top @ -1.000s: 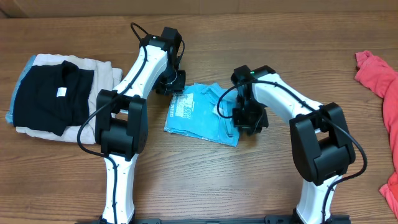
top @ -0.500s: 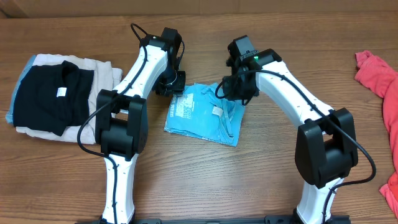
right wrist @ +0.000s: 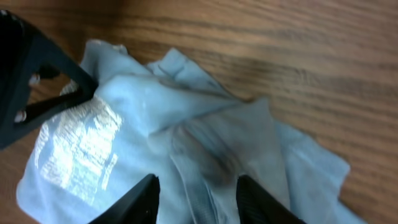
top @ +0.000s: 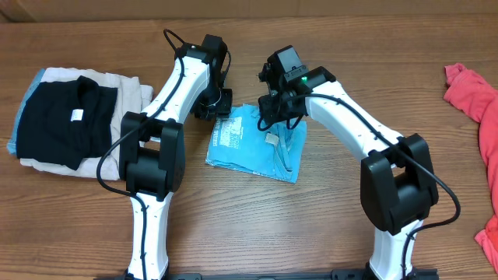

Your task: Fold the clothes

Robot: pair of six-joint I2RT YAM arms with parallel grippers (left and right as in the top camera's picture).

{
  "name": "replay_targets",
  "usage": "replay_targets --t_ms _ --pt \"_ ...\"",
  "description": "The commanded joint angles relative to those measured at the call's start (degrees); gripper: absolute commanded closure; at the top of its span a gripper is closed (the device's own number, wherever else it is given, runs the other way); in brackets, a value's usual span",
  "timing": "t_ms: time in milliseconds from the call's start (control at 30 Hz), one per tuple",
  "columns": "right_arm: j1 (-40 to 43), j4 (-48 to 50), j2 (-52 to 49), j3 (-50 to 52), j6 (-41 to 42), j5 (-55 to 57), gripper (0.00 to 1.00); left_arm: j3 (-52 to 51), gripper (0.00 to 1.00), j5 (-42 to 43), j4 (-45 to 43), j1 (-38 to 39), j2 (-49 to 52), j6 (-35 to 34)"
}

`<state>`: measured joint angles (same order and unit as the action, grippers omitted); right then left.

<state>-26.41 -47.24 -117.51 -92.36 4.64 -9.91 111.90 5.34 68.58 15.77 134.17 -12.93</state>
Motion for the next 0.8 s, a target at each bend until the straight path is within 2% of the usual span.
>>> replay_targets --t_ms 0,233,367,433,767 --pt "-1.2 2.2 -1.4 -0.7 -0.4 -0.3 0.53 0.6 0.57 0.7 0.2 0.4 0.5 1.3" --pt "-2.0 5.0 -2.2 -0.7 -0.2 -0.2 0.52 0.6 0.57 0.7 0.2 0.4 0.5 1.3" --pt "-2.0 4.9 -2.2 -0.7 -0.2 0.0 0.66 0.6 0.56 0.7 0.2 0.4 0.5 1.3" --pt "-2.0 4.9 -2.2 -0.7 0.1 0.9 0.69 0.6 0.56 0.7 0.2 0.4 0.5 1.3" --pt "-2.0 5.2 -2.4 -0.6 4.6 7.1 0.69 0.6 0.57 0.7 0.4 0.4 0.5 1.3"
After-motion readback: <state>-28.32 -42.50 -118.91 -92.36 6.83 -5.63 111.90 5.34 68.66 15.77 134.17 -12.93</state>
